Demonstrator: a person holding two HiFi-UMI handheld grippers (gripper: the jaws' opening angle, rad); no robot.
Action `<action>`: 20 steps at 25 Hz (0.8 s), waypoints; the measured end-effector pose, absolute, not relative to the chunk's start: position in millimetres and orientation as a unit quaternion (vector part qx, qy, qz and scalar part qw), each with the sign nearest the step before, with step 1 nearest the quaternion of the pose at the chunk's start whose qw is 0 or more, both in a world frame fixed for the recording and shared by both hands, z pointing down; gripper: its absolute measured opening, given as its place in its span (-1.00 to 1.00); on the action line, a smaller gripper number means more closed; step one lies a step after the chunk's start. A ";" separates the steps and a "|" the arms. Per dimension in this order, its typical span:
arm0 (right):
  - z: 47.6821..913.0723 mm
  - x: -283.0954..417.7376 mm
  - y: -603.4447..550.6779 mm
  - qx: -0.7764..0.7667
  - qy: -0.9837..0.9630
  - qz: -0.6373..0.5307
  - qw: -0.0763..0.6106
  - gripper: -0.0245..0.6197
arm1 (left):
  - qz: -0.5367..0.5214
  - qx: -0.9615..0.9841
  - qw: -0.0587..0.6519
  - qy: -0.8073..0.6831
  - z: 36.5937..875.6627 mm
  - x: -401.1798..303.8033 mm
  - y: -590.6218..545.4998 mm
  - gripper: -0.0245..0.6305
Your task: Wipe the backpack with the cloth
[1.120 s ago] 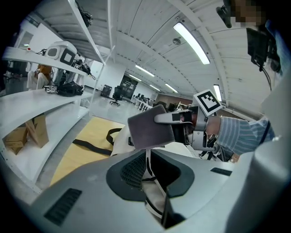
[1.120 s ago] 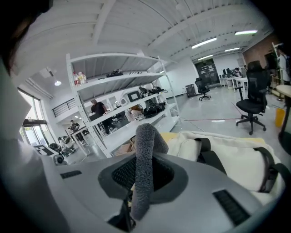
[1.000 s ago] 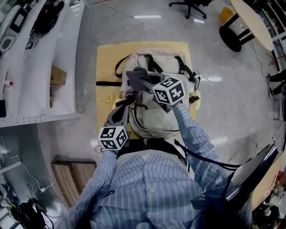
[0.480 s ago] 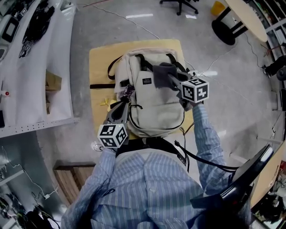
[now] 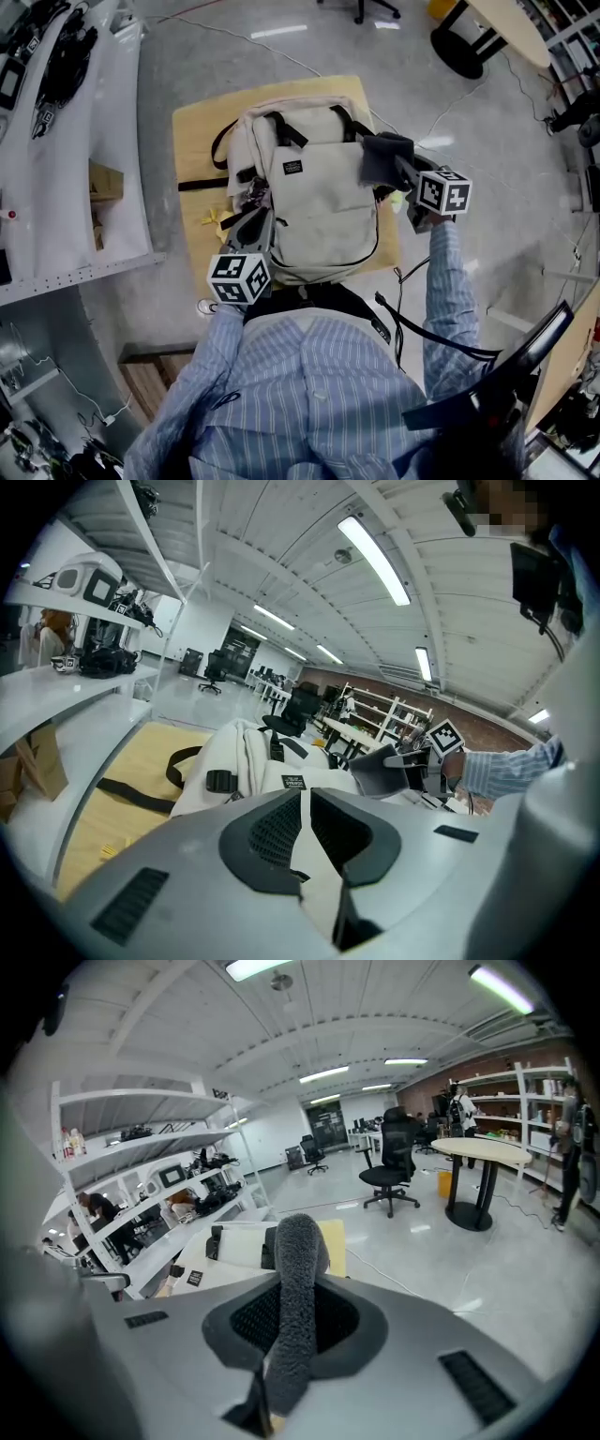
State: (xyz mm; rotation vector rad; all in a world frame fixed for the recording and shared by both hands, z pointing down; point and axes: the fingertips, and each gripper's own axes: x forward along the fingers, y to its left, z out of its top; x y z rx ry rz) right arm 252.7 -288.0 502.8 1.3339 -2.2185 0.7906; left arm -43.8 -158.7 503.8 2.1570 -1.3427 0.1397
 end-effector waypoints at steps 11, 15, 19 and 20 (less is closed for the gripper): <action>458.0 233.9 -297.8 0.469 -0.824 0.249 0.199 -0.78 | 0.050 0.799 0.300 -0.518 505.9 -52.2 -159.1 -0.82; 417.0 164.6 -314.1 0.416 -0.867 0.213 0.172 -0.78 | 0.047 0.795 0.303 -0.524 506.6 -58.1 -158.9 -0.82; 397.6 76.3 -322.4 0.339 -0.906 0.197 0.158 -0.78 | 0.043 0.791 0.303 -0.530 506.3 -65.6 -157.7 -0.82; 397.8 54.2 -323.0 0.320 -0.913 0.196 0.159 -0.78 | 0.042 0.789 0.303 -0.533 506.4 -68.5 -157.5 -0.82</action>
